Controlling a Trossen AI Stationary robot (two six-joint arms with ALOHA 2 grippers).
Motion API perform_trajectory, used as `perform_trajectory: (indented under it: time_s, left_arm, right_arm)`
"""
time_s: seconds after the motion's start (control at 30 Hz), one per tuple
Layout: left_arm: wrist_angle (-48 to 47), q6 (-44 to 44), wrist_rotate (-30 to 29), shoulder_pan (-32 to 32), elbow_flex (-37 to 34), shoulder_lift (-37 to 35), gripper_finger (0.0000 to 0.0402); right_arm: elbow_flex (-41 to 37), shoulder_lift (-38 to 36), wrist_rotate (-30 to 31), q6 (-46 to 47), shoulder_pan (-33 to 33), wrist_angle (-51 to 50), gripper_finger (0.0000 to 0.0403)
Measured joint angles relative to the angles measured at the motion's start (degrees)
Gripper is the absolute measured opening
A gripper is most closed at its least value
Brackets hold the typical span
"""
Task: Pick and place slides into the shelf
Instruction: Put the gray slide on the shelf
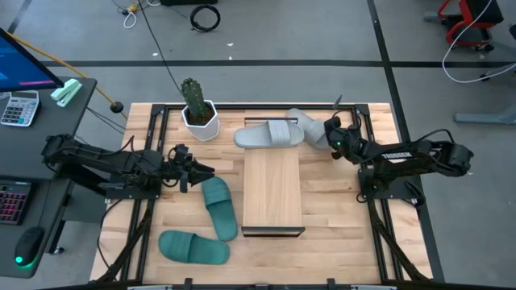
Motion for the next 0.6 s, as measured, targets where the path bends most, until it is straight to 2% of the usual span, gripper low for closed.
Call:
perform_trajectory:
  time_s: [0.2, 0.37, 0.6]
  left_arm:
    - [0.0, 0.1, 0.0, 0.0, 0.0, 0.0, 0.0172]
    - [0.0, 0.1, 0.0, 0.0, 0.0, 0.0, 0.0172]
    - [0.0, 0.1, 0.0, -0.1, 0.0, 0.0, 0.0172]
  right_arm:
    - [4.3, -1.6, 3.5, -6.7, -0.2, -0.7, 0.0007]
    - [11.1, -3.6, 3.7, -13.3, -1.6, -11.1, 0.0007]
    - [22.5, -5.8, 6.6, -29.6, -4.3, -21.8, 0.0007]
